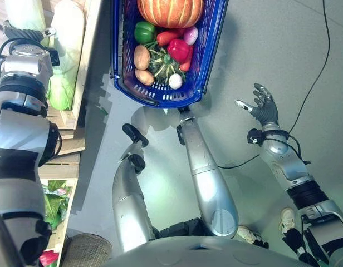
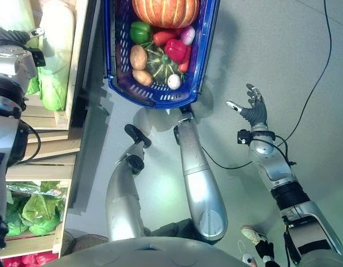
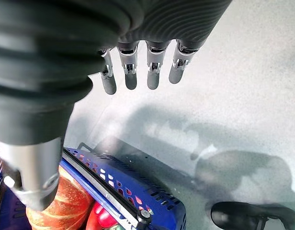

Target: Pick up fruits and vegetables into the basket

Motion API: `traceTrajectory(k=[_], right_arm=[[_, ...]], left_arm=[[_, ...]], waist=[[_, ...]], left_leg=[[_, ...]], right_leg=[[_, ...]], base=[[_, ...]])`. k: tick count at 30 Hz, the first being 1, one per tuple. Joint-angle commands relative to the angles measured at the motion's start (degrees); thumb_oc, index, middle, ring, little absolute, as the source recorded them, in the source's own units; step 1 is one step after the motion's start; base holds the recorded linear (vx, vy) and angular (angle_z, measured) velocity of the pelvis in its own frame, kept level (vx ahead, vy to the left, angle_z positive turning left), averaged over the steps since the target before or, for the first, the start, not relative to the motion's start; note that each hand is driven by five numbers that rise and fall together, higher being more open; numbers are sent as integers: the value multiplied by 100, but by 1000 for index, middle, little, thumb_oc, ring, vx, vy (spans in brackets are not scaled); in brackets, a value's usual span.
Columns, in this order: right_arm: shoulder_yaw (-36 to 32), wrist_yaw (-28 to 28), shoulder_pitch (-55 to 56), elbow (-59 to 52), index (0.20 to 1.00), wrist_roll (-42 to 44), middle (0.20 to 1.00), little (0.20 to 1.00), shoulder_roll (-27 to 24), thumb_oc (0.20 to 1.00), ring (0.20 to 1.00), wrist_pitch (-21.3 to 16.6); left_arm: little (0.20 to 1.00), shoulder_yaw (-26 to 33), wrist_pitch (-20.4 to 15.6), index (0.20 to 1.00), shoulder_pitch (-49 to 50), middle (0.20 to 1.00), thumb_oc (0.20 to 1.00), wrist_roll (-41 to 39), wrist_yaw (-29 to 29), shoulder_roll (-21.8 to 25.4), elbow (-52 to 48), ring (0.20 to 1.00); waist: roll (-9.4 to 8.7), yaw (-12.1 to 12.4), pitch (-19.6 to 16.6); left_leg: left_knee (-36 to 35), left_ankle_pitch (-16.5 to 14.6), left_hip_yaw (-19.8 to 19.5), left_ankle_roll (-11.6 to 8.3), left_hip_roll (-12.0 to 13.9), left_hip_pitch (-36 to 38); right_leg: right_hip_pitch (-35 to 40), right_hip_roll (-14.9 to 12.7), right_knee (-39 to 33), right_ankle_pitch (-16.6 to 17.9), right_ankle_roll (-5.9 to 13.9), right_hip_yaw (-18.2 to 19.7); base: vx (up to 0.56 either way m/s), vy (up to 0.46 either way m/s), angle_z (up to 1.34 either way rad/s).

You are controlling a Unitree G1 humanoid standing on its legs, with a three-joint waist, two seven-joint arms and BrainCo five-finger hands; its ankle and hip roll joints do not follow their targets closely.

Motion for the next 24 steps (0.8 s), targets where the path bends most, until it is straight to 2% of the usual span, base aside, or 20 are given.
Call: traceTrajectory(k=[1, 2, 3, 8, 13, 19, 21, 24], right_arm=[[-47, -55, -12, 17, 1000, 159, 1000, 1000, 180, 1000, 1000, -145], [-38, -48, -28, 35, 1000, 165, 1000, 1000, 185, 1000, 1000, -158], [-21, -49, -27, 49, 1000, 174, 1000, 1000, 185, 1000, 1000, -179], [17, -47, -30, 64, 1000, 238, 1000, 1000, 172, 1000, 1000, -230], [40, -37, -20, 65, 1000, 243, 1000, 1000, 194, 1000, 1000, -347], [-60, 139, 78, -169, 1000, 103, 1000, 1000, 158, 1000, 1000, -475], [-172, 252, 216, -414, 1000, -22, 1000, 1000, 108, 1000, 1000, -572], [-283, 386, 300, -624, 1000, -144, 1000, 1000, 62, 1000, 1000, -634]], left_arm=[[432, 503, 455, 432, 1089, 432, 432, -490, -611, -799, 468, 432], [256, 485, 479, 256, 1095, 256, 256, -411, -590, -816, 462, 256], [200, 426, 494, 200, 1096, 200, 200, -277, -567, -822, 458, 200], [200, 325, 518, 200, 1112, 200, 200, 22, -594, -840, 427, 200], [200, 276, 384, 200, 1196, 200, 200, 175, -518, -928, 251, 200], [200, 364, -39, 200, 1387, 200, 200, 200, -193, -917, -94, 200], [200, 497, -345, 200, 1612, 200, 200, 279, -63, -842, -405, 200], [200, 668, -513, 200, 1868, 200, 200, 397, -4, -792, -685, 200]], waist=[[-335, -79, -117], [-337, -78, -117], [-341, -74, -117], [-369, -60, -117], [-389, -32, -117], [-373, -17, -117], [-343, 25, -117], [-318, 76, -117]], left_leg=[[704, -316, -18, 58, -5, -562], [695, -314, -15, 62, -6, -560], [691, -311, -21, 68, -10, -561], [715, -313, -31, 67, -4, -578], [687, -313, -40, 72, -5, -501], [585, -318, -30, 72, -30, -218], [492, -303, -29, 72, -68, 46], [382, -296, -21, 72, -108, 340]], right_leg=[[-43, -8, -272, 36, 345, -7], [-41, -8, -282, 41, 342, -12], [-37, -3, -280, 39, 344, -10], [-23, 2, -283, 46, 343, -21], [66, 9, -295, 38, 344, -48], [303, -28, -322, 2, 349, -58], [556, -73, -364, -35, 347, -95], [838, -141, -430, -60, 352, -174]], base=[[0, 0, 0], [0, 0, 0], [0, 0, 0], [0, 0, 0], [-3, -6, 0], [1, 2, -1], [0, 0, 0], [2, 11, 5]])
